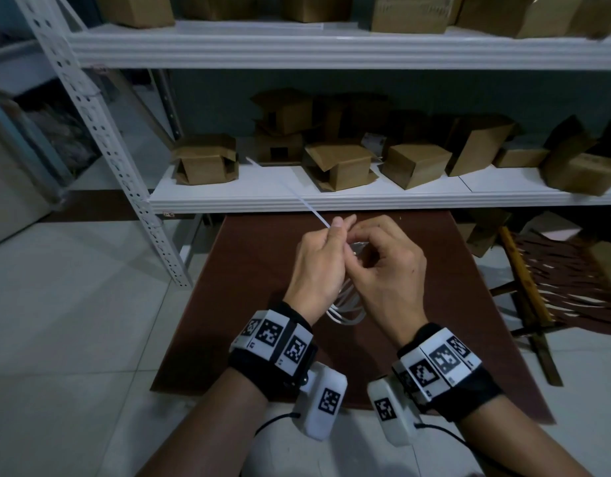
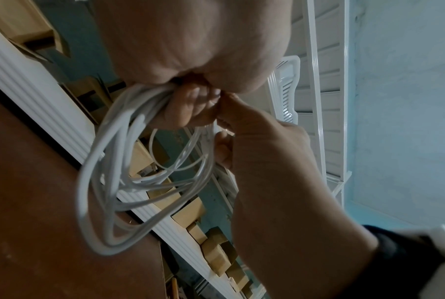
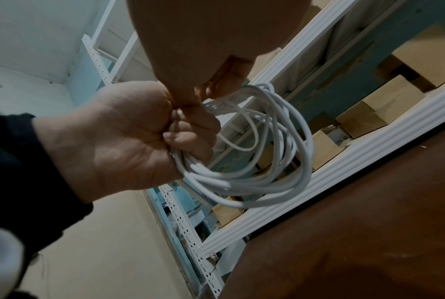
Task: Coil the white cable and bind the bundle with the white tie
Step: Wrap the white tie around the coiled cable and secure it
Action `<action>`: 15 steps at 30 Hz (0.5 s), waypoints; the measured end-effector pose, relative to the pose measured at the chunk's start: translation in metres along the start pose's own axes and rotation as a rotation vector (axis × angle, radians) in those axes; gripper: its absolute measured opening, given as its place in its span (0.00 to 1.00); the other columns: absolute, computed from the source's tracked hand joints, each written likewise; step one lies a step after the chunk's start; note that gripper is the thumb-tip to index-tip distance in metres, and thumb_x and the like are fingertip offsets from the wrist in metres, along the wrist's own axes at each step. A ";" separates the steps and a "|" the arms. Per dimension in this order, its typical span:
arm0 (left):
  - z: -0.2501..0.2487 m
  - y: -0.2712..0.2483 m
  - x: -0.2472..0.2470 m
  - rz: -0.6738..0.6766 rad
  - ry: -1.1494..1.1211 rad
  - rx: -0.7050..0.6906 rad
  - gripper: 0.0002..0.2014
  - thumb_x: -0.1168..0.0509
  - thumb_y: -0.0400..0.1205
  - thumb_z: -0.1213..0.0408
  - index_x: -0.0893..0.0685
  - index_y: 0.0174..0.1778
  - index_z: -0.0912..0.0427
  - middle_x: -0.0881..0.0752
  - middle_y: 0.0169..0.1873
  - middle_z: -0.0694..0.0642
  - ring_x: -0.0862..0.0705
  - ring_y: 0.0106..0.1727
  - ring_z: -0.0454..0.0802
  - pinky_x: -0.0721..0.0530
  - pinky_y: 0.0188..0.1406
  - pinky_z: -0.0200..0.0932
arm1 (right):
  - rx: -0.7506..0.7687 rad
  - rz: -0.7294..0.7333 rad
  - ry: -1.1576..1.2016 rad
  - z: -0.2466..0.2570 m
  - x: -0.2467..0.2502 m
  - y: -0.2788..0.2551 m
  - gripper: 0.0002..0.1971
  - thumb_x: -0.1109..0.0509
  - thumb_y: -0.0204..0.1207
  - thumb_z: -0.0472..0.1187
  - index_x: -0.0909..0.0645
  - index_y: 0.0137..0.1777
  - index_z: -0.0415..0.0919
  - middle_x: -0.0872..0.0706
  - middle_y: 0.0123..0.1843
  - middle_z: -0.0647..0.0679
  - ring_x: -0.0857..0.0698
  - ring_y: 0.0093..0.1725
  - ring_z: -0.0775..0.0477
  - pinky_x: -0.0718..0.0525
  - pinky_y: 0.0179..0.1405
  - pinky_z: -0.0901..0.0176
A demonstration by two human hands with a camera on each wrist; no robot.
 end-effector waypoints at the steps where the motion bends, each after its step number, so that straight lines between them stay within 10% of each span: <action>1: 0.000 0.000 0.000 0.001 -0.001 0.003 0.23 0.48 0.96 0.50 0.15 0.79 0.53 0.13 0.74 0.45 0.17 0.69 0.34 0.20 0.75 0.50 | -0.003 0.002 0.001 0.000 0.000 0.000 0.02 0.20 0.78 0.38 0.09 0.49 0.41 0.11 0.49 0.55 0.14 0.37 0.52 0.15 0.33 0.45; 11: -0.002 0.002 0.015 -0.027 0.021 0.032 0.22 0.49 0.96 0.48 0.15 0.78 0.46 0.09 0.67 0.50 0.09 0.53 0.35 0.14 0.47 0.31 | 0.005 0.029 -0.008 0.005 0.000 0.001 0.04 0.18 0.78 0.37 0.10 0.47 0.41 0.12 0.49 0.56 0.15 0.36 0.54 0.16 0.34 0.47; 15: -0.005 0.000 0.016 -0.031 -0.064 0.085 0.22 0.49 0.96 0.49 0.15 0.78 0.47 0.14 0.63 0.68 0.10 0.52 0.49 0.08 0.40 0.48 | 0.008 0.030 0.016 0.005 0.001 0.001 0.03 0.19 0.78 0.36 0.11 0.46 0.40 0.12 0.49 0.54 0.15 0.37 0.53 0.15 0.35 0.46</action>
Point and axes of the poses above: each hand's wrist, its own y-axis towards the middle knuckle, its own x-axis out of the back of the hand, z = x × y, the point moved 5 cm from there along y, towards the middle knuckle
